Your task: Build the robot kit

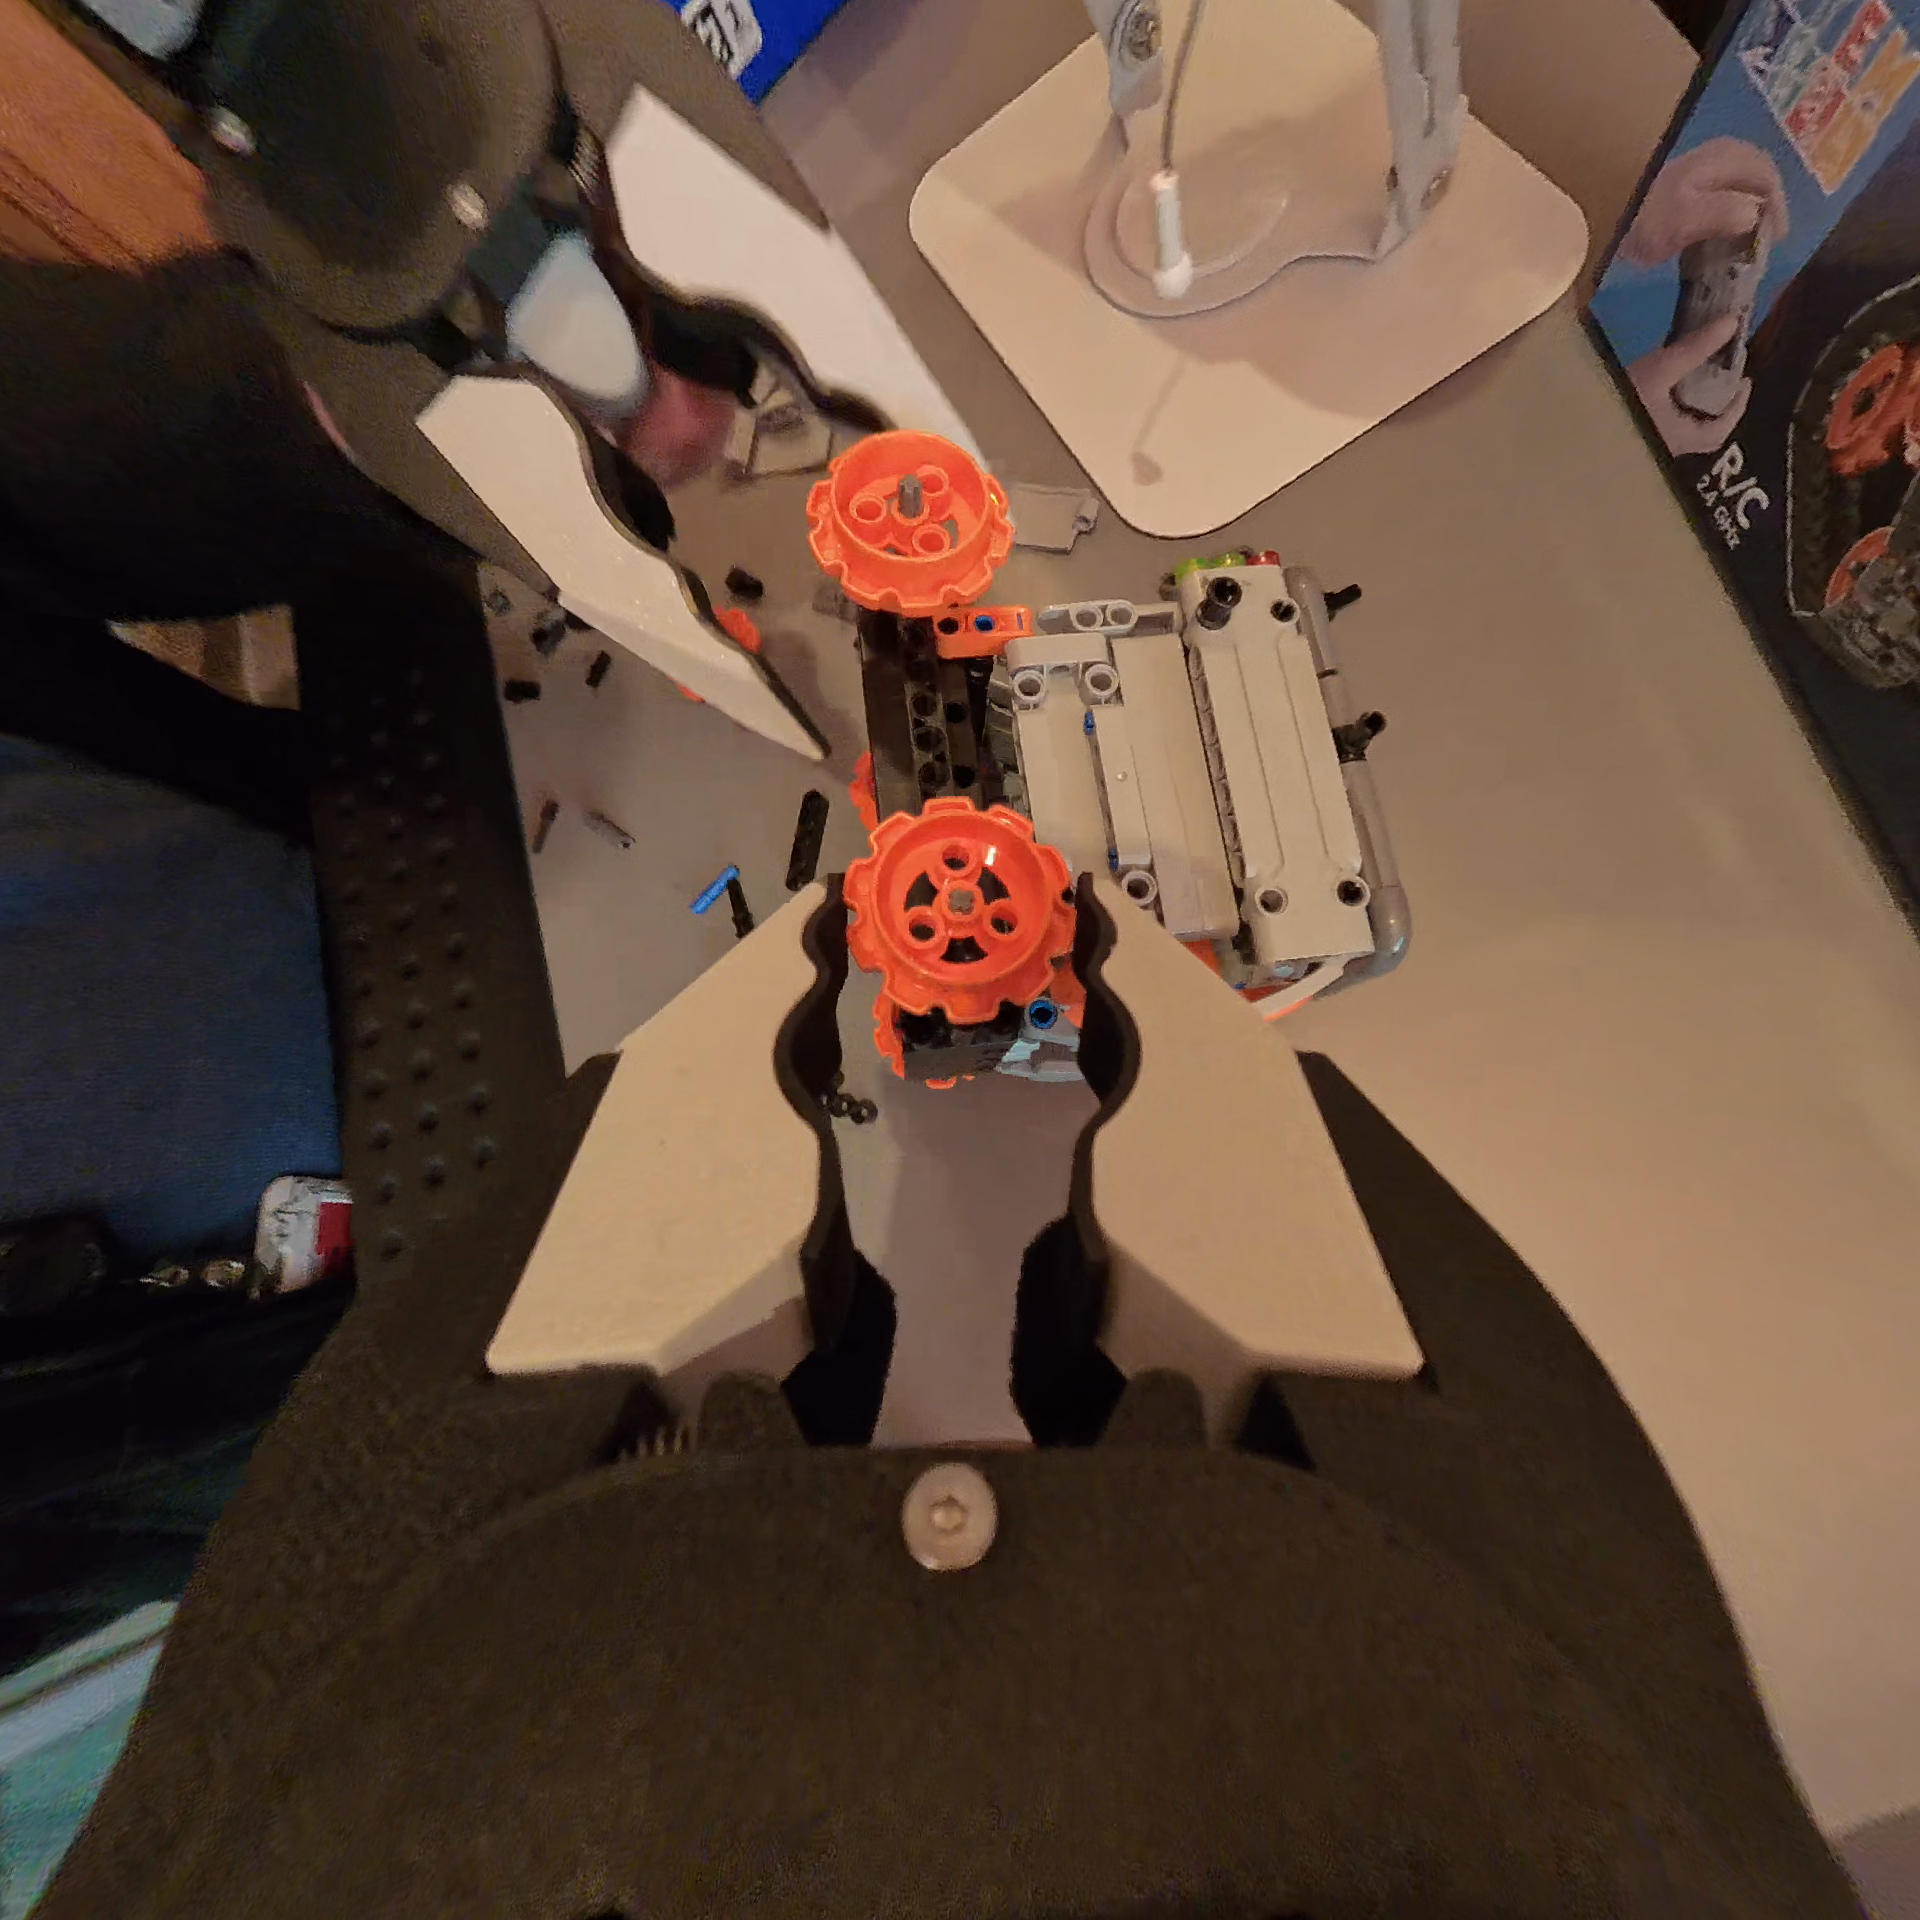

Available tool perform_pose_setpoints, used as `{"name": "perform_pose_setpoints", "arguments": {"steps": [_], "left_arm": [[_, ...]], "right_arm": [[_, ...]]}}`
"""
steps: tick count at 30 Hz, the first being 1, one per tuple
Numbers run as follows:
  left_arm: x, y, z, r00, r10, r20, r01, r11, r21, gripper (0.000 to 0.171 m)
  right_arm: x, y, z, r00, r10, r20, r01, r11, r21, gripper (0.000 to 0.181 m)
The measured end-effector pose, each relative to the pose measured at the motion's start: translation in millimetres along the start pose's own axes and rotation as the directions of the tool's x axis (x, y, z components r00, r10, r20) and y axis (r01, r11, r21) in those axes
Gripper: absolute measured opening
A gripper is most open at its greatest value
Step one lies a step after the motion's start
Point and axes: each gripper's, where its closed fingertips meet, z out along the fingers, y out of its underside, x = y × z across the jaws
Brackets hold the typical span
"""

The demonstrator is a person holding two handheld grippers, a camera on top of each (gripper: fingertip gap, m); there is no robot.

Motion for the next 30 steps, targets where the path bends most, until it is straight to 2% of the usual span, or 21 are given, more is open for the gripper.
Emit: {"name": "perform_pose_setpoints", "arguments": {"steps": [2, 3, 4, 7, 9, 13, 15, 18, 20, 22, 24, 26, 28, 30], "left_arm": [[2, -8, 6, 0.986, -0.108, -0.125, 0.119, 0.990, 0.079, 0.053], [-1, -9, 9, 0.978, -0.146, -0.147, 0.159, 0.984, 0.084, 0.046], [-7, -8, 13, 0.974, -0.175, -0.147, 0.187, 0.979, 0.079, 0.050], [-6, -18, 22, 0.929, -0.271, -0.251, 0.299, 0.951, 0.082, 0.050], [-12, -22, 29, 0.897, -0.334, -0.291, 0.370, 0.926, 0.079, 0.042], [-22, -31, 37, 0.810, -0.440, -0.387, 0.507, 0.858, 0.086, 0.040], [-25, -34, 40, 0.798, -0.450, -0.401, 0.520, 0.850, 0.083, 0.039], [-27, -38, 45, 0.770, -0.474, -0.428, 0.550, 0.832, 0.068, 0.038], [-26, -41, 48, 0.763, -0.475, -0.438, 0.552, 0.832, 0.059, 0.038], [-25, -43, 51, 0.762, -0.478, -0.436, 0.554, 0.830, 0.058, 0.038], [-23, -41, 55, 0.757, -0.489, -0.433, 0.555, 0.831, 0.032, 0.038], [-21, -42, 57, 0.751, -0.488, -0.445, 0.559, 0.829, 0.033, 0.038], [-23, -43, 59, 0.757, -0.490, -0.432, 0.561, 0.827, 0.046, 0.037], [-23, -43, 59, 0.760, -0.483, -0.434, 0.551, 0.834, 0.037, 0.037]], "right_arm": [[6, -3, -5, 0.996, 0.065, 0.058, -0.066, 0.998, 0.009, 0.041], [10, -4, -7, 0.991, 0.097, 0.089, -0.099, 0.995, 0.011, 0.041], [14, -6, -10, 0.984, 0.135, 0.116, -0.138, 0.990, 0.018, 0.041], [27, -13, -16, 0.951, 0.240, 0.193, -0.253, 0.967, 0.043, 0.041], [36, -15, -19, 0.928, 0.293, 0.230, -0.312, 0.949, 0.052, 0.041], [51, -17, -24, 0.890, 0.365, 0.275, -0.402, 0.911, 0.092, 0.042], [57, -18, -26, 0.890, 0.363, 0.274, -0.408, 0.904, 0.126, 0.042], [69, -16, -32, 0.919, 0.339, 0.199, -0.374, 0.910, 0.177, 0.049], [76, -22, -41, 0.960, 0.270, 0.070, -0.279, 0.931, 0.235, 0.048], [80, -21, -49, 0.979, 0.164, -0.119, -0.139, 0.971, 0.194, 0.050], [67, -30, -53, 0.977, 0.040, -0.209, -0.006, 0.987, 0.161, 0.041], [65, -24, -44, 0.947, -0.077, -0.313, 0.090, 0.995, 0.029, 0.033], [62, -16, -28, 0.935, -0.124, -0.332, 0.111, 0.992, -0.057, 0.034], [64, -15, -19, 0.931, -0.128, -0.343, 0.113, 0.992, -0.063, 0.033]]}}
